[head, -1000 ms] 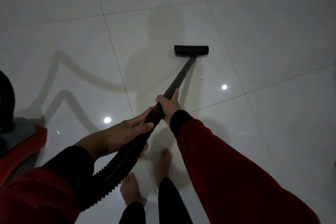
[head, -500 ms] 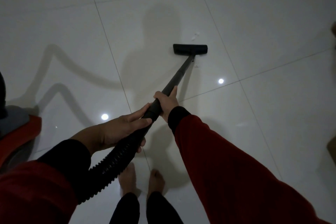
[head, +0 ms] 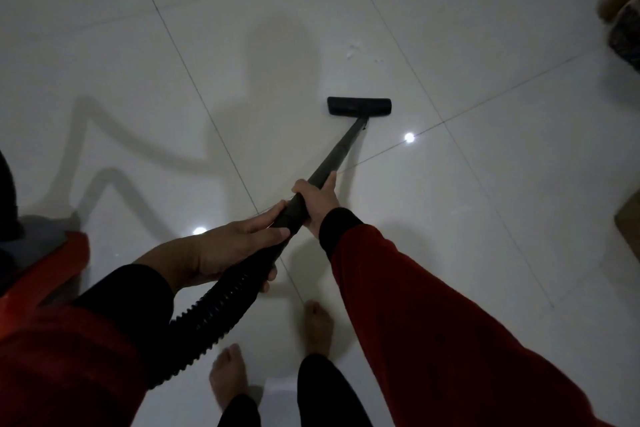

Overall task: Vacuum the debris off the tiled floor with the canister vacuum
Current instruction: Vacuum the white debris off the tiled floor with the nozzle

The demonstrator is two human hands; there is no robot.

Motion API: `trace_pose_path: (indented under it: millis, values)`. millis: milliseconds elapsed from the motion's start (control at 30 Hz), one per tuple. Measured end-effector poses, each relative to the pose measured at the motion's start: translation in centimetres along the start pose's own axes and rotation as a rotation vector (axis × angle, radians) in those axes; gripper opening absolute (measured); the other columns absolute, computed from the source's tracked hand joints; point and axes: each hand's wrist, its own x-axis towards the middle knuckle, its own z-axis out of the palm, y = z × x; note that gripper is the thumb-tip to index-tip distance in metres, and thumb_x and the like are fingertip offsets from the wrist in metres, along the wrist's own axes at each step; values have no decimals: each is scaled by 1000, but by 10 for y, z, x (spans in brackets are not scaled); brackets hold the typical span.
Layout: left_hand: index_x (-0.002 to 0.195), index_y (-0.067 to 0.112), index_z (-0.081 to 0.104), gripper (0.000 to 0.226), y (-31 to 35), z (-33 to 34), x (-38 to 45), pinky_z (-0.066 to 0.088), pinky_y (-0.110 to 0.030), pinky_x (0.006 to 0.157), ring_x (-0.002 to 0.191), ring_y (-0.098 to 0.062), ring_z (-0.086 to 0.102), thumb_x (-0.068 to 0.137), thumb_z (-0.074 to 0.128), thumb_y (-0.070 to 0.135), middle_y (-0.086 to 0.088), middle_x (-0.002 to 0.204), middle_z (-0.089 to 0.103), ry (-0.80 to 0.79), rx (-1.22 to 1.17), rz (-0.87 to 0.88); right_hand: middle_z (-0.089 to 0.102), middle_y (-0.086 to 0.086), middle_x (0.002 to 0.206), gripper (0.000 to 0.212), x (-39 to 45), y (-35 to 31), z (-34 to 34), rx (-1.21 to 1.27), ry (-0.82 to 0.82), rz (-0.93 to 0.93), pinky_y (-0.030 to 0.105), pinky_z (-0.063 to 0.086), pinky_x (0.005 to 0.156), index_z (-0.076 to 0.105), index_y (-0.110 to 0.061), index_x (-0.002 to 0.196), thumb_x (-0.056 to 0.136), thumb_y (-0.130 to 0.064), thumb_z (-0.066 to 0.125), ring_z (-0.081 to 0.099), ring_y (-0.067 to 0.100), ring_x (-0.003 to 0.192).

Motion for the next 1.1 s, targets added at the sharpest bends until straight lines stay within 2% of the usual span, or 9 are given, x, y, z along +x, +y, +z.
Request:
trace_pose_path:
  millis: [133,267,367,467,567,667,867,1033,1100]
  values:
    - [146,49,13,63,-8,-3,-13,52,-25,52,51,-18,60,96,47,31,-7,60,63,-11,44,-3,52,9,102,96,-10,12,7,40,20,-28,33,51,62,-11,-41,150,87,-7,53,54,17,72]
    - [146,49,13,64,-17,-10,-28,53,-27,53,53,-19,61,95,48,31,-8,60,63,-31,64,-4,53,7,93,96,-21,23,16,70,28,-52,34,52,64,-12,-41,149,87,-6,52,54,16,70]
    - [147,45,17,62,-21,-10,-40,51,-23,47,47,-15,60,96,47,25,-8,65,60,-31,50,0,53,8,97,98,-28,33,23,99,35,-63,38,53,74,-13,-42,149,86,-6,53,53,18,74]
    - [147,42,20,62,-27,-15,-47,51,-22,45,46,-12,60,95,48,22,-8,79,56,-26,62,-7,54,10,101,98,-33,46,34,133,39,-42,41,52,82,-14,-41,148,86,-7,53,55,20,79]
    - [141,50,21,59,-34,-24,-54,51,-23,46,46,-12,60,95,48,25,-6,67,61,-40,124,-50,52,12,110,99,-35,63,42,185,56,-10,42,53,86,-14,-42,148,84,-7,54,55,21,84]
    - [136,56,23,56,-38,-27,-56,52,-24,49,49,-12,61,94,48,26,-9,75,57,-60,155,-70,55,10,102,100,-32,73,43,222,42,6,41,54,86,-15,-43,147,84,-7,53,57,22,82]
    - [137,53,17,56,-25,-13,-26,50,-19,45,43,-8,59,97,45,26,-7,69,55,-21,123,-42,53,10,100,100,-5,50,21,177,38,11,43,53,86,-17,-44,147,85,-4,51,56,24,84]
    - [146,47,15,61,1,1,29,52,-22,47,45,-11,61,96,46,30,-8,70,59,14,73,-25,52,9,85,99,35,3,-15,65,21,9,39,53,71,-21,-43,145,87,-2,48,54,19,68]
    - [146,49,14,63,16,6,53,52,-22,48,47,-14,61,96,47,33,-8,66,61,33,46,-30,53,10,85,100,51,-21,-28,13,8,20,39,53,71,-23,-44,144,88,-2,47,56,20,64]
